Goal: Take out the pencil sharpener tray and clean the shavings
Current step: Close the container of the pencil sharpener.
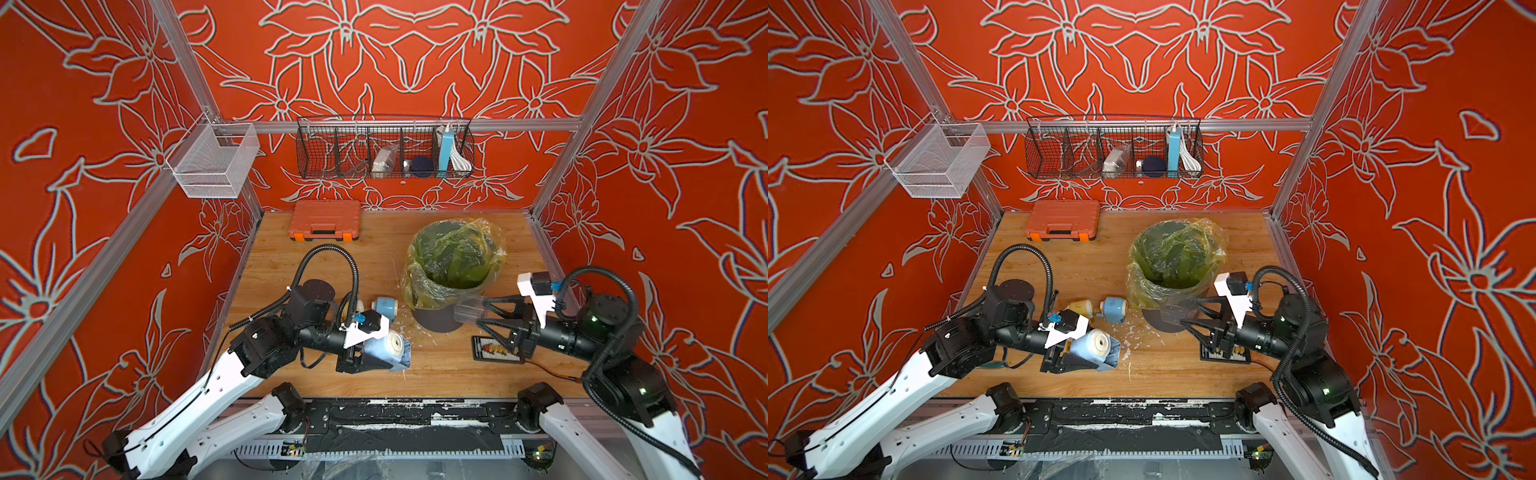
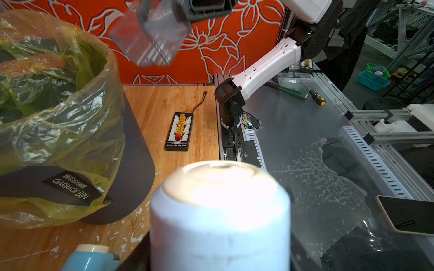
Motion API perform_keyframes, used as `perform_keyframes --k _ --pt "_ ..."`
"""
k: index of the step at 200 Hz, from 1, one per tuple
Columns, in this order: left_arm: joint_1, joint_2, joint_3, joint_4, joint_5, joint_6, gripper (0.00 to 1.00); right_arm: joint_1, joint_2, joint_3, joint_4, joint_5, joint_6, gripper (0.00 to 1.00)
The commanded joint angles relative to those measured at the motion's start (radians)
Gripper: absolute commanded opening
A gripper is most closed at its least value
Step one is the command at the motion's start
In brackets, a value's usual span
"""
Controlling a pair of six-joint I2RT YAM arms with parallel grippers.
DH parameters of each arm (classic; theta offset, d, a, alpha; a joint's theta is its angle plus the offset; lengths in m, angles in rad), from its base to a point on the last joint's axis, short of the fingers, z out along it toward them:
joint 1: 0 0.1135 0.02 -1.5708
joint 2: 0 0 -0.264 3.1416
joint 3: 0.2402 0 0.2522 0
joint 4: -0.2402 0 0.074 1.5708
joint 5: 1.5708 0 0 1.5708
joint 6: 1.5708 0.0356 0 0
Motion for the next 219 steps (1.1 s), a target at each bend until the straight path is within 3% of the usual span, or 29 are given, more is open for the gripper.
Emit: perform_keyframes --k 1,53,105,219 --pt "-0.007 0.003 0.014 0.058 0.063 -0.049 0.0 0.045 -0.008 0.004 -0.034 -0.015 -0.222 0.0" --pt "-0.007 0.029 0.043 0.017 0.066 -0.038 0.0 0.118 0.058 0.031 0.025 0.019 -0.236 0.0" --pt "-0.008 0.064 0.068 0.006 0.068 -0.017 0.0 0.317 0.12 0.068 0.046 0.155 -0.255 0.0" --pt "-0.007 0.086 0.076 -0.002 0.058 0.008 0.0 0.601 0.231 0.103 0.085 0.313 -0.234 0.0"
